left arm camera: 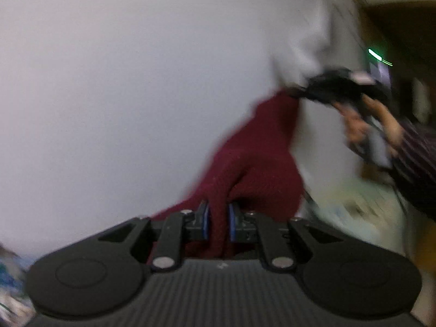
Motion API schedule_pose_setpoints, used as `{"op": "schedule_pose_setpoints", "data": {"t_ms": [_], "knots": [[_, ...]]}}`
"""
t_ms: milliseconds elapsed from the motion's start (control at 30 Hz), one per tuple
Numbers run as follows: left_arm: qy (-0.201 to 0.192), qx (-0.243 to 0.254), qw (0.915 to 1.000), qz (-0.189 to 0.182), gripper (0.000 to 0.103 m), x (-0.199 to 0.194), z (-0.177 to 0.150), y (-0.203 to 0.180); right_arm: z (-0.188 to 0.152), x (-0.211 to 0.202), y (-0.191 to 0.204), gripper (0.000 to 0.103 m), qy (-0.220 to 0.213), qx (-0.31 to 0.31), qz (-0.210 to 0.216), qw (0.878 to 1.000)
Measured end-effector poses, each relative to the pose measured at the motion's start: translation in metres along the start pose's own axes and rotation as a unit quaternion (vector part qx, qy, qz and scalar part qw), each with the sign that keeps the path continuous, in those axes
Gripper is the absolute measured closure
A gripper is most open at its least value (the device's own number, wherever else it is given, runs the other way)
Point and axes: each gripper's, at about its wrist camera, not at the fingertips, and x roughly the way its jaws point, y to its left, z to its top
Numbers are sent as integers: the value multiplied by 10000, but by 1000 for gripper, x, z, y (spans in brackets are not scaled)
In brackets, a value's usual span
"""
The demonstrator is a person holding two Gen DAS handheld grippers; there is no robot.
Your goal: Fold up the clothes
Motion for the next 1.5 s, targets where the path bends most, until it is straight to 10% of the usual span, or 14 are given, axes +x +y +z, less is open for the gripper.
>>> {"op": "schedule_pose_setpoints", "data": {"t_ms": [167, 300, 433, 533, 700, 1067, 1300, 1500], "knots": [[1478, 98, 9791, -1396, 92, 64, -83, -57, -96, -8, -101, 94, 956, -286, -1838, 9779], [2162, 139, 9544, -2056, 88, 86, -120, -71, -169, -34, -163, 94, 1818, -632, -3232, 9265], [2480, 213, 9387, -2383, 60, 89, -135, -67, -219, -76, -203, 76, 2480, -15, -3490, 9037], [2352, 8, 9499, -2058, 44, 89, -133, -32, -243, -100, -210, 56, 2451, 208, -3650, 8979], [2044, -654, 9757, -430, 29, 101, -128, 28, -251, -88, -229, 53, 2563, 597, -3363, 9042], [1918, -2154, 9573, 214, 11, 184, -120, 35, -230, -1, -296, 49, 2646, 1829, -2959, 8994], [1628, -2424, 9534, 754, 6, 202, -110, 63, -206, -18, -279, 59, 2634, 1361, -2262, 9279], [1921, -2306, 9491, 955, 34, 223, -122, 89, -199, -32, -297, 57, 2581, 1677, -2403, 9206]]}}
